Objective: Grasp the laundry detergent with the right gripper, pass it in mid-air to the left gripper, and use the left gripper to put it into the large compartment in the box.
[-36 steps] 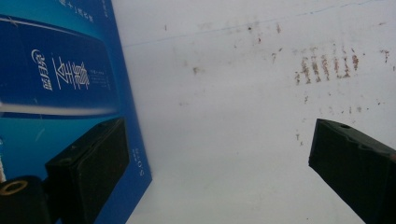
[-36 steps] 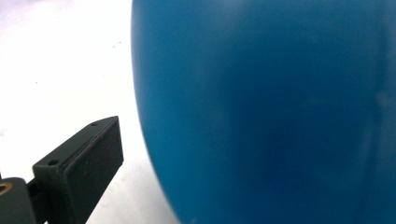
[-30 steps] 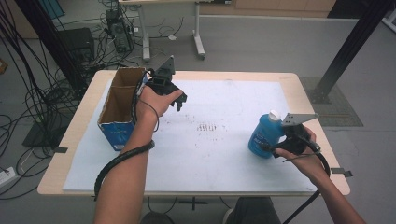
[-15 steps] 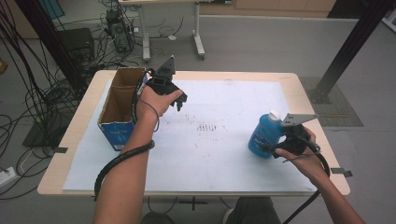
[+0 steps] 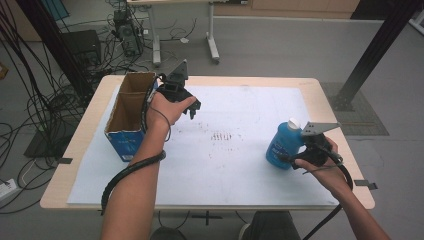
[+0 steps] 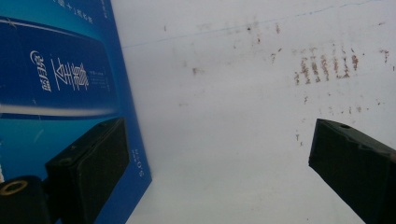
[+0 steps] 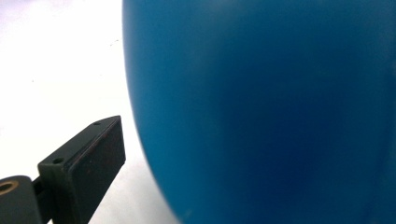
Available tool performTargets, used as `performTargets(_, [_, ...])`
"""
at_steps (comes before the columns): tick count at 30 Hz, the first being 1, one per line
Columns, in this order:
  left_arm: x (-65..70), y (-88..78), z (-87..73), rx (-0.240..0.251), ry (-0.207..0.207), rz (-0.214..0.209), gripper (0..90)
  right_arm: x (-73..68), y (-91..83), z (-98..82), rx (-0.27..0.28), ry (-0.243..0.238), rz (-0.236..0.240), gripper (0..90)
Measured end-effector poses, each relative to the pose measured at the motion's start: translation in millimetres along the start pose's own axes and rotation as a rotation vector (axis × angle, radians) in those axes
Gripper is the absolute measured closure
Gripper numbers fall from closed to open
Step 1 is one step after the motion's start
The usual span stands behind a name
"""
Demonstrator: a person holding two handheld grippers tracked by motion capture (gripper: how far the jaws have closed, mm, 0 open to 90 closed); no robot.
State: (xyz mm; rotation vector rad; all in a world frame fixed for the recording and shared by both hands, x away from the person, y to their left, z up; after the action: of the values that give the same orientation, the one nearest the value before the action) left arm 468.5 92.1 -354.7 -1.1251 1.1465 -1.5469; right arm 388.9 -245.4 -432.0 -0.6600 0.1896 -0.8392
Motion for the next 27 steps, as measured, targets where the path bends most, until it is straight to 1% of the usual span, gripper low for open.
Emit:
performTargets(7, [0.9,1.2,-0.8,-0.001,0.001,-0.002,5.7,-1.0,1.1,-0.5,-0.001,-0.001,-0.008,6.4])
performTargets(8, [1.3,1.7,-1.0,-0.002,-0.001,-0.002,5.7,-1.0,1.0,-0.8,0.000,-0.004,-0.010,8.4])
performTargets(15, [1.5,3.1,-0.7,-0.004,0.005,-0.007,5.7,0.3,2.5,-1.5,0.006,-0.005,-0.020,13.9])
performTargets(18, [1.8,2.7,-0.2,-0.003,0.006,-0.005,5.7,0.2,4.4,-2.9,0.012,-0.011,-0.021,19.5])
performTargets(20, [2.0,2.6,-0.1,-0.004,0.006,-0.005,5.7,0.2,4.9,-3.2,0.013,-0.013,-0.023,20.6])
performTargets(21, [2.4,2.7,-0.1,-0.003,0.004,-0.004,5.7,0.3,5.7,-3.9,0.013,-0.016,-0.026,23.6])
performTargets(27, [3.2,1.5,1.1,-0.002,0.006,-0.003,5.7,1.6,7.8,-5.2,0.016,-0.012,-0.037,28.0])
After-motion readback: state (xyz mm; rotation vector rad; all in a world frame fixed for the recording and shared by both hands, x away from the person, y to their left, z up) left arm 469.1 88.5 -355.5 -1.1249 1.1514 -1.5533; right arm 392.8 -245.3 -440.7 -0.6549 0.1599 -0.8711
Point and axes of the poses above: each handheld gripper's, and its own axes: y roughly forward along the jaws, z roughly out of its top, x roughly to its right, the point moved 9 cm from there along y, roughly forward along the jaws, and after that the axes turned 11 degrees about -z, right-handed, at the moved point
